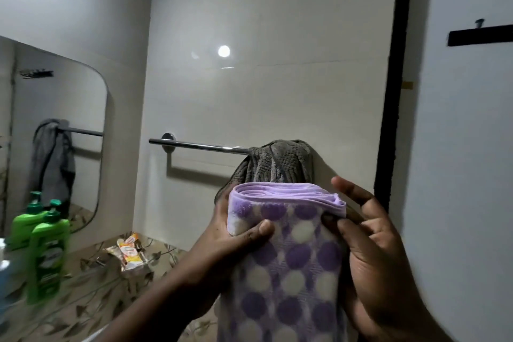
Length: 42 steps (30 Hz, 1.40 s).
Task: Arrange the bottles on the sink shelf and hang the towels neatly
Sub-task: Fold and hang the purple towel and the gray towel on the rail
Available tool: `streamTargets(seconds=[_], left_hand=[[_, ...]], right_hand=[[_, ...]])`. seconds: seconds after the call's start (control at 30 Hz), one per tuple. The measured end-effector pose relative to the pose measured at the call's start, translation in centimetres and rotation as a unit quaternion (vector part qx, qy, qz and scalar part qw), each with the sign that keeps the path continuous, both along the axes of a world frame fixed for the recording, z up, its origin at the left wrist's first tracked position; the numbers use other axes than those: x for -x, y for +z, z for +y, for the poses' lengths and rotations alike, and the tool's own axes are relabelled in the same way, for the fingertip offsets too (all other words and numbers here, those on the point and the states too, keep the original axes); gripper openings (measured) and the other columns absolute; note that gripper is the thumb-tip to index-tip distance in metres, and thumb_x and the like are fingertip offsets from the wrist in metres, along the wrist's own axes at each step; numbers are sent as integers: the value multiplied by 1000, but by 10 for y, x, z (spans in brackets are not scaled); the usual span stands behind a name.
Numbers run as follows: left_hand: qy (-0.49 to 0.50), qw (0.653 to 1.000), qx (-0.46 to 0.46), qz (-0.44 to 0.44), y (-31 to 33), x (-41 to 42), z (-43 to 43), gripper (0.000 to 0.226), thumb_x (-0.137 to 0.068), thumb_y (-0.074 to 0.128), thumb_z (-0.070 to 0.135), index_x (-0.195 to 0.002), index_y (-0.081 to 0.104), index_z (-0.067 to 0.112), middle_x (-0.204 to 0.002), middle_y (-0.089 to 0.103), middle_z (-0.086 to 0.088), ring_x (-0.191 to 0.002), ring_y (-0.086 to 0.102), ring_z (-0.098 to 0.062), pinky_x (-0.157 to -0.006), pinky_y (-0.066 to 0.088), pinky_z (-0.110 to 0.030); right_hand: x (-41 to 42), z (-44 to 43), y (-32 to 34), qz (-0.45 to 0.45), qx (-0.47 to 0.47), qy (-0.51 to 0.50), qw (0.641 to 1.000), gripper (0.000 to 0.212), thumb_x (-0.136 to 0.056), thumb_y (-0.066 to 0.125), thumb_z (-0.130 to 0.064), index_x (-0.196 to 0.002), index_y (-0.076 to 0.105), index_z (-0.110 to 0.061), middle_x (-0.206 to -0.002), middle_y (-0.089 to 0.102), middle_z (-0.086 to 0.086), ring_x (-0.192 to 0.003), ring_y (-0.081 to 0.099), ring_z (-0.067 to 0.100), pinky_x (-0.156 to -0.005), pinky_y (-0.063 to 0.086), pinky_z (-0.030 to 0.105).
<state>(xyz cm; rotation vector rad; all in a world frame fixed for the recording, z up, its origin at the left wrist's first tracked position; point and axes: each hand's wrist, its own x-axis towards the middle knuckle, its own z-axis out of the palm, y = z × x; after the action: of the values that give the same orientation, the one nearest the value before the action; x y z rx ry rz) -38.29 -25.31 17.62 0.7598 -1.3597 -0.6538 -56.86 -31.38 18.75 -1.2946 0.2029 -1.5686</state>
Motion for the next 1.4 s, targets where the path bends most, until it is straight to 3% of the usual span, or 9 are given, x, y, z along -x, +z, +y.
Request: streamTargets(seconds=[0.17, 0.33, 0.43, 0.63, 0.83, 0.93, 1.13, 1.3, 1.4], left_hand=[[18, 997, 55, 41, 8, -19, -7, 60, -65, 90, 19, -122, 71, 21, -115, 78, -13, -100, 75, -23, -79, 59, -27], [81, 991, 99, 31, 25, -53, -13, 38, -71, 88, 12, -106, 75, 19, -97, 80, -12, -84, 75, -19, -71, 59, -27], [88, 991, 101, 30, 32, -96, -18, 34, -73, 87, 15, -105, 74, 17, -97, 80, -12, -83, 75, -21, -70, 60, -28], [144, 978, 152, -4, 79, -181, -40, 39, -70, 87, 42, -102, 74, 24, -97, 80, -4, -85, 76, -14, -71, 59, -25], [195, 964, 177, 32, 152, -255, -94, 43, -83, 72, 54, -111, 63, 22, -91, 77, 9, -83, 74, -4, -69, 59, -23], [319, 917, 233, 48, 163, -275, -118, 45, -89, 61, 48, -122, 59, 19, -110, 71, 2, -102, 71, -9, -90, 56, -29], [430, 789, 244, -363, 100, -271, -174, 38, -91, 57, 20, -128, 67, 16, -132, 67, -4, -121, 62, -29, -103, 47, -45], [456, 769, 192, -406, 78, -282, -202, 43, -99, 45, 34, -133, 66, 18, -132, 69, -2, -125, 60, -26, -108, 37, -38], [460, 767, 171, -414, 81, -285, -210, 40, -100, 40, 38, -119, 71, 23, -116, 74, 2, -116, 62, -24, -106, 39, -40]], right_hand=[[-29, -5, -7, 13, -7, -30, 999, 41, -81, 63, -11, -118, 63, -28, -107, 76, 11, -83, 72, 9, -69, 58, 18], [-87, -1, -21, 11, -8, -84, 996, 55, -69, 67, -32, -124, 59, -36, -110, 75, -4, -103, 71, 13, -79, 55, 25], [-124, -4, -20, 22, 99, -178, 979, 61, -74, 79, -30, -126, 54, -51, -121, 70, -18, -112, 66, 4, -87, 52, 17], [-202, -41, 37, 42, 275, -272, 921, 49, -92, 54, -15, -122, 40, -50, -124, 58, -7, -115, 60, 11, -99, 47, 26], [-279, -105, 122, 100, 241, -255, 931, 43, -86, 43, -5, -120, 34, -29, -127, 57, 5, -109, 60, 23, -95, 48, 35], [-311, -144, 149, 106, 160, -244, 950, 42, -90, 42, -1, -123, 34, -24, -127, 61, 10, -100, 62, 25, -85, 48, 28], [-354, -200, 164, 147, 27, -330, 932, 41, -88, 38, -4, -123, 36, -24, -109, 57, 0, -83, 57, 27, -74, 39, 32], [-364, -211, 156, 217, 124, -448, 858, 49, -83, 40, 4, -122, 36, -25, -118, 48, 2, -91, 57, 31, -74, 43, 39], [-365, -204, 148, 278, 271, -643, 661, 53, -74, 45, 2, -121, 49, -22, -123, 51, 10, -106, 53, 36, -82, 43, 44]])
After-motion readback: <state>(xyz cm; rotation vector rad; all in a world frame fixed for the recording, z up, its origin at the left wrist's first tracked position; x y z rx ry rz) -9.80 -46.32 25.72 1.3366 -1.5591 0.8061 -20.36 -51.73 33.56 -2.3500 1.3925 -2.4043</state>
